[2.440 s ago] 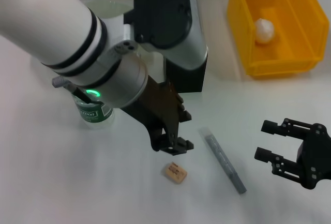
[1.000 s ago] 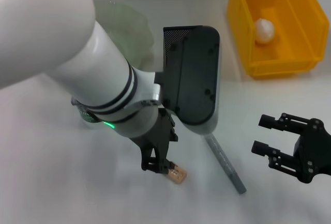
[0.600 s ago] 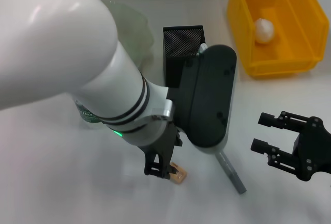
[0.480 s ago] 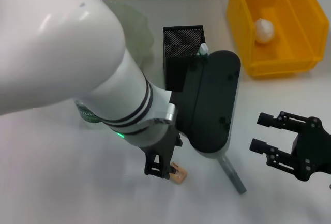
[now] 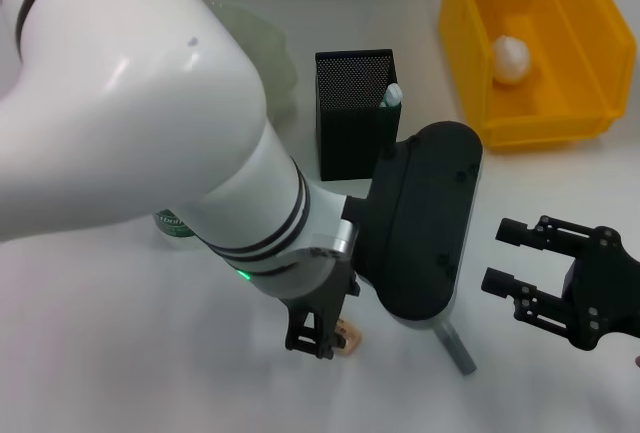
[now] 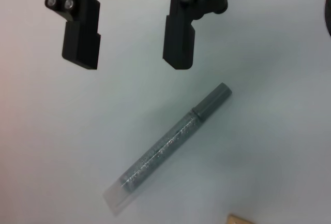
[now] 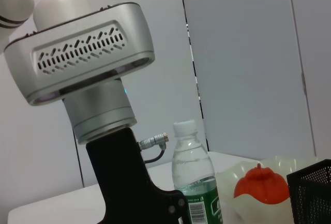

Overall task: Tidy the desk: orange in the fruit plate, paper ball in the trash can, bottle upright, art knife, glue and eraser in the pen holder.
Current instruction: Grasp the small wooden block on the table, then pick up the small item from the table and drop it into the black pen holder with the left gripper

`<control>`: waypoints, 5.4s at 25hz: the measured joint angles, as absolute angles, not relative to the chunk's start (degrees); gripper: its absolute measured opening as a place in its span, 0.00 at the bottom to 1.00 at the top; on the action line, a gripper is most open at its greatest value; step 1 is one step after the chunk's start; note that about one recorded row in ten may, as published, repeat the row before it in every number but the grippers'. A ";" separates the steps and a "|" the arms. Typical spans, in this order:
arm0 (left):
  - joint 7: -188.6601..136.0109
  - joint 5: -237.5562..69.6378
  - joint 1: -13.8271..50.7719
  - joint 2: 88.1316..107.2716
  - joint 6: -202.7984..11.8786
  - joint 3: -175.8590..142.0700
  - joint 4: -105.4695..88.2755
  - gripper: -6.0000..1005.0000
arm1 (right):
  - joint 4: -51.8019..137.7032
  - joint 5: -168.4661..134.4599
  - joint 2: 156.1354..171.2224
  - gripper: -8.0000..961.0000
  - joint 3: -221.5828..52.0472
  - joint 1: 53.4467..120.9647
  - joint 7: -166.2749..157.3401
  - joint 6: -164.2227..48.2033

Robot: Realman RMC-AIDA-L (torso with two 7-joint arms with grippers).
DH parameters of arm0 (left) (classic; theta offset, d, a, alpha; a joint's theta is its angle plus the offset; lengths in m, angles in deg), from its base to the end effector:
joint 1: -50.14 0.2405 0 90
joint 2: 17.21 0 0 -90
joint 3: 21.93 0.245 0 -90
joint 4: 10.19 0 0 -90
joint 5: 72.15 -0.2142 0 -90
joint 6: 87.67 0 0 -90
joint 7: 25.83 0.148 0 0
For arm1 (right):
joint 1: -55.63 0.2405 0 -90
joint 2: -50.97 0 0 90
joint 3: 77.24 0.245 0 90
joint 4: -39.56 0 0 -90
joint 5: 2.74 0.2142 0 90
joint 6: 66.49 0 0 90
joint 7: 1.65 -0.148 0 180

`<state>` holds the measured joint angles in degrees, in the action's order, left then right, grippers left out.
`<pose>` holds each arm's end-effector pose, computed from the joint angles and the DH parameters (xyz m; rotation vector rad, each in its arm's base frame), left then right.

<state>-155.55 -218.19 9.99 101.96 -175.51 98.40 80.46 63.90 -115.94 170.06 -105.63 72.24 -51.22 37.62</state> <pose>-0.0794 0.2621 -0.0973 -2.9407 0.5896 0.8681 0.3042 0.2227 -0.0068 -2.5706 0.4275 1.0199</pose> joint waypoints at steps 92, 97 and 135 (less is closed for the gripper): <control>-155.81 -218.83 7.43 101.96 -165.75 106.25 69.93 0.41 | 62.58 -115.85 169.97 0.60 -105.63 73.03 -50.96 36.25; -155.66 -219.38 7.36 101.96 -165.20 106.49 69.77 0.41 | 62.58 -115.85 169.97 0.60 -105.63 73.03 -50.96 36.25; -156.88 -221.10 13.64 101.96 -164.63 98.91 80.47 0.27 | 62.23 -115.85 169.99 0.60 -98.19 71.37 -50.63 38.07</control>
